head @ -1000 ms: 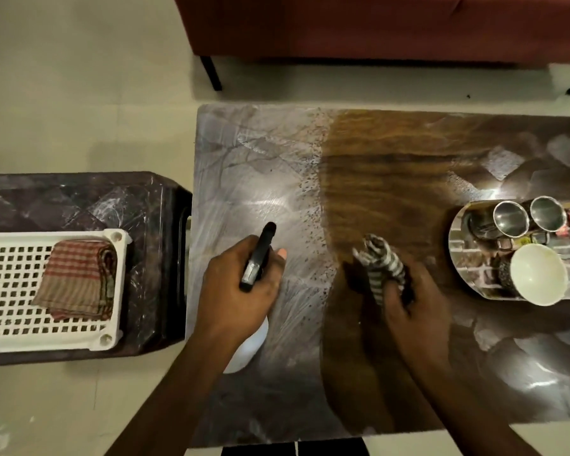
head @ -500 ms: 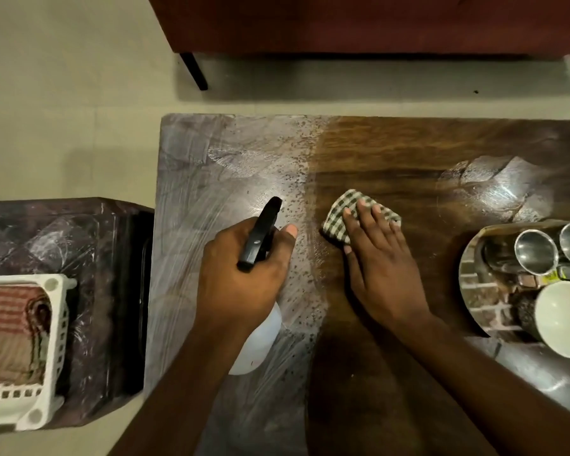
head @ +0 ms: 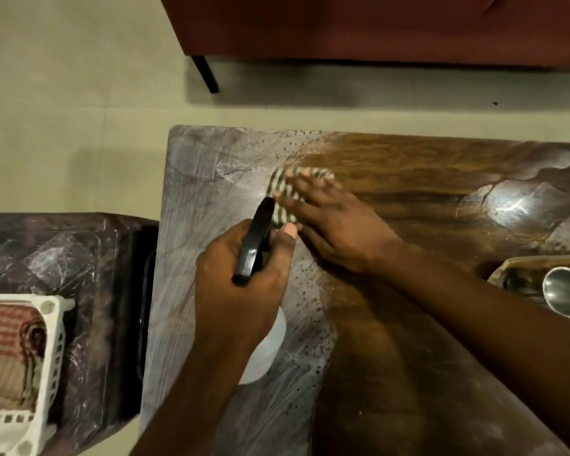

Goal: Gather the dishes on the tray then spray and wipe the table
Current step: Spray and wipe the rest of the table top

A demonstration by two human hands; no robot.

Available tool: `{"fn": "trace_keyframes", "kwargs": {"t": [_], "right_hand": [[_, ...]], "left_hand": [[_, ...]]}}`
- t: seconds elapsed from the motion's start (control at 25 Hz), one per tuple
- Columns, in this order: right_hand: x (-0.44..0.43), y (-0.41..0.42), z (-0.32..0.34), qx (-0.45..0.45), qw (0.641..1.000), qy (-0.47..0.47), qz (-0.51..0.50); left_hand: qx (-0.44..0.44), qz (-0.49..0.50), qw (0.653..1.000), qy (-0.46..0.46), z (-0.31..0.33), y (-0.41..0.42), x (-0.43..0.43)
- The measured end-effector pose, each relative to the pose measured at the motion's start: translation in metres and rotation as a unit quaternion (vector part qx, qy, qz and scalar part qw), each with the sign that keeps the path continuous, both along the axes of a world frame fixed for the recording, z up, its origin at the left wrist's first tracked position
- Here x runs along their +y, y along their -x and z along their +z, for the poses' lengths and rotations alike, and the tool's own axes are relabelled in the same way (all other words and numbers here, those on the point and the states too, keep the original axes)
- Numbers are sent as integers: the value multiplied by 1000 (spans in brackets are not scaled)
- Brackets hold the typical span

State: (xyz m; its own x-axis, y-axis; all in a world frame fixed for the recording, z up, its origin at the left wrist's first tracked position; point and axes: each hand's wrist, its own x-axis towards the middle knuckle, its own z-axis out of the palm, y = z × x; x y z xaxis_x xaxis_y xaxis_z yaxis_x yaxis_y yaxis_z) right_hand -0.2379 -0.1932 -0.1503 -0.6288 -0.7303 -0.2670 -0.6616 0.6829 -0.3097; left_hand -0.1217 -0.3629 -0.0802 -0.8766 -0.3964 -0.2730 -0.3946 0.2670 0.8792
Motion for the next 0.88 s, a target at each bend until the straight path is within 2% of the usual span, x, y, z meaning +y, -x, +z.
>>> {"fn": "trace_keyframes", "kwargs": {"t": [0.04,0.08,0.12,0.16,0.24,0.28,0.32,0.36,0.44,0.48,0.52,0.56,0.6,0.64,0.72,0.76,0.8,0.84,0.88], "right_hand": [[14,4,1,1,998,-12,56],[26,14,-1,12,998,-23,52],[34,25,-1,25,999,-23,-10],[36,35,-1,27,993,-18,-115],[12,47,-2,14,950,1,-312],[-12,45,-2,13,940,4,-342],[-35,38,-1,10,946,2,-324],[-53,28,-2,11,966,4,-257],[-63,6,-1,1,1000,3,-22],[-55,3,2,-11,996,2,88],[-43,9,4,-9,989,-1,149],[-35,18,3,-4,990,-13,139],[-30,29,0,2,998,-21,65],[-31,37,-1,3,998,-18,-53],[-61,42,-6,3,962,14,-272],[-87,36,-5,5,948,23,-317],[-110,27,-4,-2,950,26,-313],[-129,16,-2,-6,966,27,-256],[-139,2,-1,-7,988,22,-154]], "left_hand": [[-5,4,1000,-3,0,-3,-2],[-9,3,1000,-4,-1,-5,-5],[-12,0,1000,-2,-1,-8,-7],[-15,-5,1000,-1,-1,-10,-8],[-15,0,1000,-2,0,-15,-10],[-11,9,1000,-5,0,-16,-10],[-6,21,1000,-8,1,-18,-12],[-3,31,999,-9,1,-20,-14],[0,37,999,-6,2,-25,-20],[3,36,999,-2,3,-28,-24],[7,38,999,3,5,-31,-28],[11,45,999,5,5,-33,-33],[12,51,999,4,5,-35,-38],[9,56,998,2,5,-37,-42],[7,69,998,14,4,-41,-51],[9,74,997,26,4,-44,-54],[11,78,996,36,4,-46,-56],[15,80,996,37,5,-47,-58],[18,81,996,32,6,-48,-61]]}}
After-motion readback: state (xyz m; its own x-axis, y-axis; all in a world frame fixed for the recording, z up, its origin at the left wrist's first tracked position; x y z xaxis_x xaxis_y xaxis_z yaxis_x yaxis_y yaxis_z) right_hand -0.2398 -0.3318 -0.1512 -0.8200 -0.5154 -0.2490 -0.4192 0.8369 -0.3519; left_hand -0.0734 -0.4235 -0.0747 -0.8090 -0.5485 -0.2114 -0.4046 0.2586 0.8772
